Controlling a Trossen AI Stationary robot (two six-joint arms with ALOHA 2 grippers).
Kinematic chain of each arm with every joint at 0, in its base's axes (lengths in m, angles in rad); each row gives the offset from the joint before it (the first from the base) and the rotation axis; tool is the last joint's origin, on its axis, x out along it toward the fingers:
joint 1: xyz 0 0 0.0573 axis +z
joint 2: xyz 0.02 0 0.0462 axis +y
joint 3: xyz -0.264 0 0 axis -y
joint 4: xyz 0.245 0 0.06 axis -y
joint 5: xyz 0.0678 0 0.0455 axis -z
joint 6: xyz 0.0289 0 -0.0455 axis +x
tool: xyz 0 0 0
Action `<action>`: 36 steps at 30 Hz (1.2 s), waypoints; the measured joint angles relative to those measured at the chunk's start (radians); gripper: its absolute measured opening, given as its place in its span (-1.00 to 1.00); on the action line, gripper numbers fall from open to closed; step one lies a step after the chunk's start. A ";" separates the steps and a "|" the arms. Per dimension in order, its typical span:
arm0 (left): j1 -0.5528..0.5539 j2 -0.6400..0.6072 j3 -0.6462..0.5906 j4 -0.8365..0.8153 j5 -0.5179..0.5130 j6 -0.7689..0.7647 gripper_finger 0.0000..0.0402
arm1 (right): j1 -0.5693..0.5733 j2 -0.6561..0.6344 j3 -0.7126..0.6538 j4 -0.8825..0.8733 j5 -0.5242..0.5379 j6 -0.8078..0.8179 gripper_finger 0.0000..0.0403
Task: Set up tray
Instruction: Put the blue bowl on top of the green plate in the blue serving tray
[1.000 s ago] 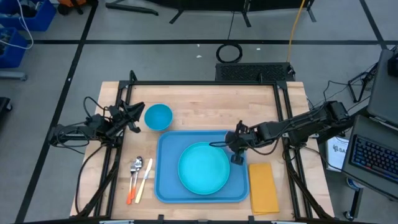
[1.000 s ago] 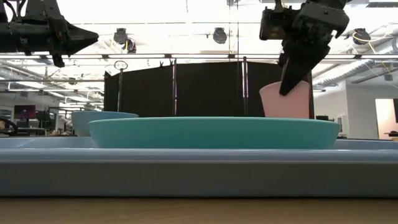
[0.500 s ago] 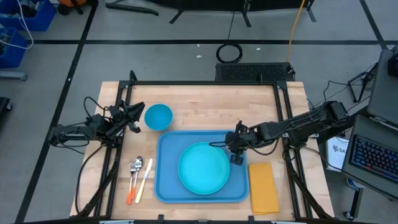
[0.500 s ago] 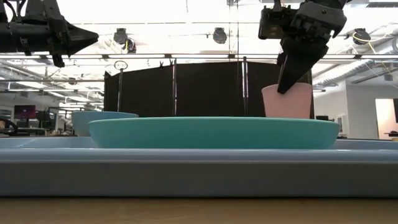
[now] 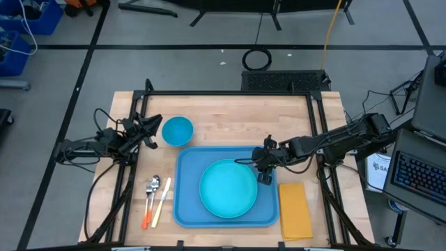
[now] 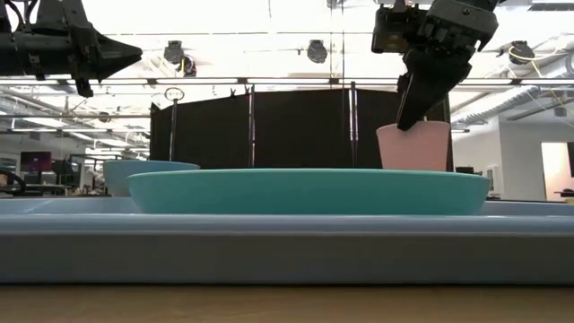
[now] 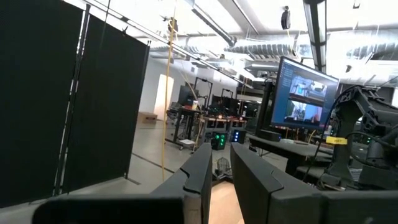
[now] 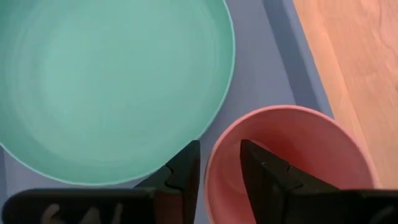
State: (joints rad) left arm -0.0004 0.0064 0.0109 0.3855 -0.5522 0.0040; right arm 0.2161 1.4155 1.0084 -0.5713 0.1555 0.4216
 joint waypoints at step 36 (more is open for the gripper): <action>0.000 0.000 0.000 0.000 0.000 0.000 -0.69 | -0.090 0.133 0.000 0.681 -0.137 -0.676 -0.50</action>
State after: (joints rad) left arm -0.0006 0.0067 0.0109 0.3860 -0.5527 0.0036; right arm 0.1261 1.5482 1.0080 0.1099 0.0187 -0.2544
